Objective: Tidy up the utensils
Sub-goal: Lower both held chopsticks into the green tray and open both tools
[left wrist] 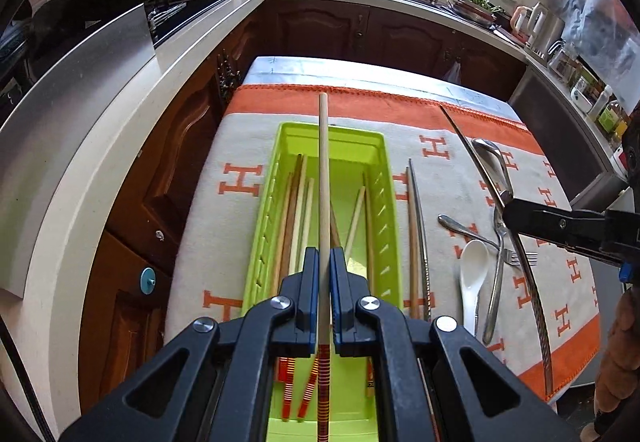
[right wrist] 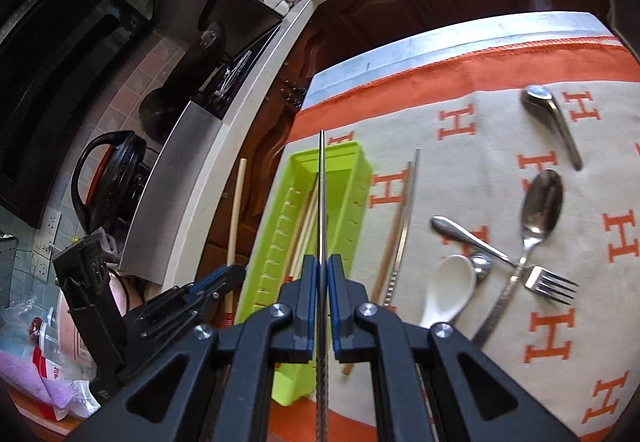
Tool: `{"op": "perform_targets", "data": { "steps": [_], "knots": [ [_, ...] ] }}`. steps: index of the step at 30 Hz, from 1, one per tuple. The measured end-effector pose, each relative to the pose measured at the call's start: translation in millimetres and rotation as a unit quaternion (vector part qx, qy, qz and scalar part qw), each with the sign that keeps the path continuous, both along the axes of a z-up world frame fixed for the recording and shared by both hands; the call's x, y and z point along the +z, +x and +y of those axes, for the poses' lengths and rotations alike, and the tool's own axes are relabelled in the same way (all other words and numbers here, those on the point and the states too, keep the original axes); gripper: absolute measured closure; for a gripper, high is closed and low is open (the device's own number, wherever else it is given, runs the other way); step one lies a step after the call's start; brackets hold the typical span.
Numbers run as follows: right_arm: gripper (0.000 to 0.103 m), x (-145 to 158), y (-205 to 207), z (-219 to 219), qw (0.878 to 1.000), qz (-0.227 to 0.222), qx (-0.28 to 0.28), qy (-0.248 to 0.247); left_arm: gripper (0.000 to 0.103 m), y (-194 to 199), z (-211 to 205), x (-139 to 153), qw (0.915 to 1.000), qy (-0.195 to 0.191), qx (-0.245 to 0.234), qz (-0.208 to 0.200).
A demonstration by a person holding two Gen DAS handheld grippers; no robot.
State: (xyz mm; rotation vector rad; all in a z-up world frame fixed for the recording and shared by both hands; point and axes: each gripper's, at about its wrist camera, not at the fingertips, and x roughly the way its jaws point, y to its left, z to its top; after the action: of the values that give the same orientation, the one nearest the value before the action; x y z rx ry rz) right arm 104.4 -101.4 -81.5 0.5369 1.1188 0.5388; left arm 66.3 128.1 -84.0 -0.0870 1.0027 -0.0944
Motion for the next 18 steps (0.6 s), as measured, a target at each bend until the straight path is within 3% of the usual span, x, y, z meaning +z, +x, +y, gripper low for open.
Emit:
{"op": "perform_targets", "data": {
  "steps": [8,18],
  "knots": [
    [0.098,-25,27,58,0.998,0.057,-0.011,0.003,0.1,9,19,-20,0.9998,-0.011,0.014,0.012],
    [0.096,-57,32,77,0.995,0.094,-0.014,-0.023,0.096,17,18,-34,0.9998,0.0,0.013,0.014]
  ]
}}
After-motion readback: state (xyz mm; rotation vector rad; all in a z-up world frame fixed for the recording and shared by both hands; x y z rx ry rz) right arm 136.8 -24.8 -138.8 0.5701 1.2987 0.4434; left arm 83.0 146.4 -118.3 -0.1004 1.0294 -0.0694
